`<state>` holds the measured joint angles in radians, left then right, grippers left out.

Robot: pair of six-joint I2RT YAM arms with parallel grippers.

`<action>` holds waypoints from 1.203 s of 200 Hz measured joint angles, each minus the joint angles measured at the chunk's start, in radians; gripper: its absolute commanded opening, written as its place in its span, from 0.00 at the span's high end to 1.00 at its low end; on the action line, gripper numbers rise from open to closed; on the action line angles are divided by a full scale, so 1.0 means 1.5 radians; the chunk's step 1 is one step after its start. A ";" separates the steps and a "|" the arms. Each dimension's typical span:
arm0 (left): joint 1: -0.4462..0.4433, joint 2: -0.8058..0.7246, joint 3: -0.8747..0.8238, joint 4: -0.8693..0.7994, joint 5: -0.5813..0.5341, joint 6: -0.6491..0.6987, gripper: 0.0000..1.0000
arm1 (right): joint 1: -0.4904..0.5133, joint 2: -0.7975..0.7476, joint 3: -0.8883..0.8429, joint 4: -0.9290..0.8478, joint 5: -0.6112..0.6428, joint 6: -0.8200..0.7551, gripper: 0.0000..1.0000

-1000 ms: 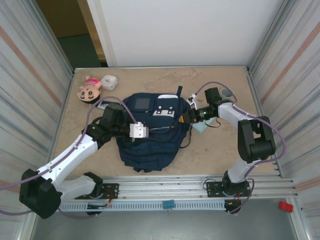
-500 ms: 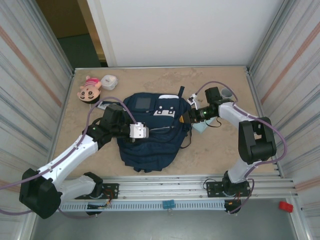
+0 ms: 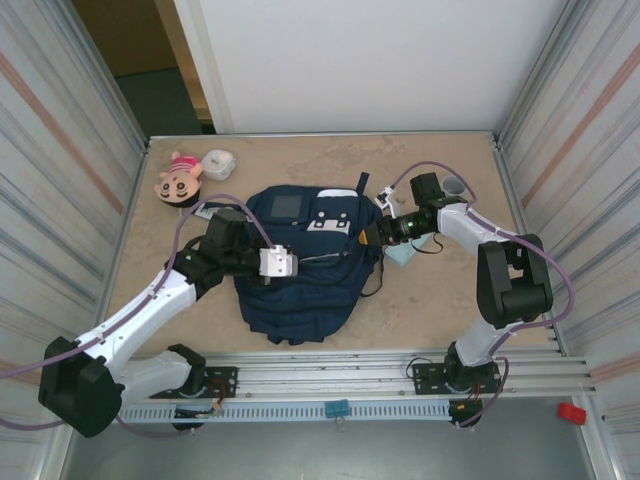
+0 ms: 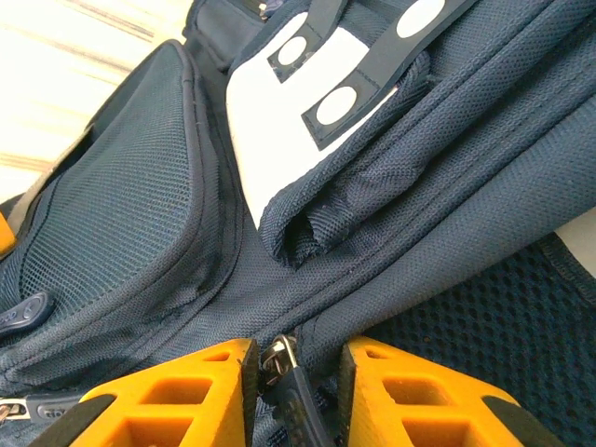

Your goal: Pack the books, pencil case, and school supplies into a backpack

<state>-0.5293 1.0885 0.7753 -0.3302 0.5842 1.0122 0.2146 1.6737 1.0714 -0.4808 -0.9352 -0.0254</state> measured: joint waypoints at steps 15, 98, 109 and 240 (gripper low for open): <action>0.000 0.000 0.000 0.002 0.000 0.000 1.00 | 0.000 0.000 0.000 -0.001 0.000 0.002 0.68; 0.000 0.000 -0.001 0.005 0.000 0.000 1.00 | -0.001 -0.002 0.000 -0.014 0.000 0.009 0.67; 0.000 0.000 -0.001 0.005 0.000 0.000 1.00 | -0.003 -0.002 0.000 -0.015 0.001 0.010 0.70; 0.000 0.000 -0.003 0.010 -0.004 -0.010 1.00 | -0.005 -0.014 0.017 -0.054 0.021 0.009 1.00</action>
<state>-0.5293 1.0885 0.7715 -0.3157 0.5789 0.9966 0.2073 1.6527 1.0969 -0.5613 -0.9043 -0.0120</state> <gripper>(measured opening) 0.080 0.088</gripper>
